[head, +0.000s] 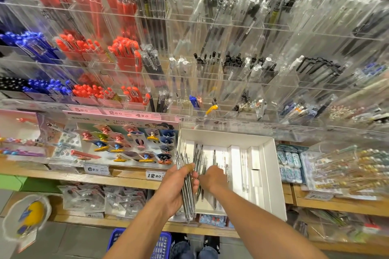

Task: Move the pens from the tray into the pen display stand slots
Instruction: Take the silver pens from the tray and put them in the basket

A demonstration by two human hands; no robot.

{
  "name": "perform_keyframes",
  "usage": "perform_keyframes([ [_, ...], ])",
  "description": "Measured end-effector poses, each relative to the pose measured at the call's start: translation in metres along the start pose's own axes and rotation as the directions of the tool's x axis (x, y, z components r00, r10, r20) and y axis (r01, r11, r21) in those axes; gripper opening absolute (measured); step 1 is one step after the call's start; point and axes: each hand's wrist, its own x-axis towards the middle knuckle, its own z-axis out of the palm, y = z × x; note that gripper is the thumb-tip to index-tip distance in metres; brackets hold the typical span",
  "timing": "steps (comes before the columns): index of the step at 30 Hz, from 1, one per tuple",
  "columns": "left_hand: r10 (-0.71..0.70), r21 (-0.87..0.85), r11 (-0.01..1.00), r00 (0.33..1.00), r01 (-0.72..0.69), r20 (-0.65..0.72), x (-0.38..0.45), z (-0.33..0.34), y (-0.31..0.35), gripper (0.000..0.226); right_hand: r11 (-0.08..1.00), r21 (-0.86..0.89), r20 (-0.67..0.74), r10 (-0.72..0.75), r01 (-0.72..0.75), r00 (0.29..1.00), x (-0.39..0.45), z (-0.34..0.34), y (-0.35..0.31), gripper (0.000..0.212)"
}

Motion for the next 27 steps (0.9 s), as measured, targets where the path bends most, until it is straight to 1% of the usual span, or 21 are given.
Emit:
perform_keyframes([
  [2,0.000,0.006,1.000,1.000,0.001,-0.016,0.002,-0.001,-0.003,0.018,0.999,0.003,0.038,-0.034,0.034,0.999,0.000,0.003,-0.003,0.017],
  [5,-0.006,0.004,1.000,1.000,0.006,-0.022,0.003,-0.002,-0.006,0.022,0.994,0.086,0.056,-0.068,0.063,0.996,-0.008,-0.004,-0.007,0.018],
  [7,-0.008,0.009,1.000,1.000,0.008,-0.022,0.003,-0.001,-0.005,0.026,0.965,0.228,0.028,-0.141,0.132,0.990,-0.020,-0.015,-0.004,0.018],
  [8,-0.008,0.010,1.000,1.000,0.008,-0.025,0.003,0.000,-0.005,0.031,0.931,0.318,0.002,-0.187,0.177,0.982,-0.030,-0.023,-0.001,0.016],
  [10,0.000,0.020,1.000,1.000,0.001,-0.031,0.002,0.003,-0.003,0.047,0.847,0.467,-0.019,-0.278,0.255,0.960,-0.053,-0.039,0.005,0.014],
  [12,0.018,0.049,0.999,0.999,-0.016,-0.033,-0.001,0.008,-0.002,0.073,0.768,0.558,-0.008,-0.374,0.314,0.928,-0.077,-0.053,0.011,0.017],
  [15,0.025,0.083,0.996,1.000,-0.024,-0.018,-0.002,0.010,-0.004,0.111,0.721,0.574,0.012,-0.481,0.388,0.876,-0.101,-0.057,0.014,0.018],
  [16,0.021,0.089,0.996,1.000,-0.020,-0.008,-0.002,0.009,-0.005,0.117,0.718,0.572,0.019,-0.496,0.397,0.868,-0.104,-0.054,0.014,0.019],
  [17,0.022,0.099,0.995,1.000,-0.022,0.002,-0.003,0.009,-0.005,0.113,0.717,0.572,0.030,-0.504,0.399,0.863,-0.105,-0.052,0.014,0.020],
  [18,0.025,0.109,0.994,1.000,-0.026,0.014,-0.004,0.009,-0.004,0.101,0.713,0.579,0.049,-0.514,0.395,0.857,-0.104,-0.050,0.014,0.021],
  [21,0.031,0.110,0.993,0.999,-0.032,0.010,-0.003,0.006,-0.003,0.039,0.690,0.647,0.149,-0.533,0.326,0.833,-0.083,-0.056,0.016,0.020],
  [22,0.039,0.102,0.994,0.999,-0.040,0.014,-0.001,0.004,-0.003,0.026,0.706,0.640,0.155,-0.505,0.303,0.849,-0.070,-0.059,0.017,0.019],
  [23,0.041,0.086,0.995,0.999,-0.042,0.013,0.001,0.002,-0.002,0.018,0.747,0.599,0.127,-0.447,0.290,0.886,-0.055,-0.061,0.016,0.017],
  [25,0.027,0.046,0.999,1.000,-0.027,0.015,0.003,0.001,-0.001,0.013,0.879,0.404,-0.024,-0.268,0.255,0.963,-0.022,-0.060,0.016,0.015],
  [26,0.018,0.032,0.999,1.000,-0.019,0.024,0.002,0.001,-0.001,0.013,0.926,0.301,-0.099,-0.206,0.227,0.974,-0.007,-0.058,0.015,0.016],
  [27,0.009,0.022,1.000,1.000,-0.010,0.029,0.001,0.001,-0.001,0.014,0.956,0.207,-0.142,-0.183,0.210,0.973,0.006,-0.055,0.014,0.018],
])
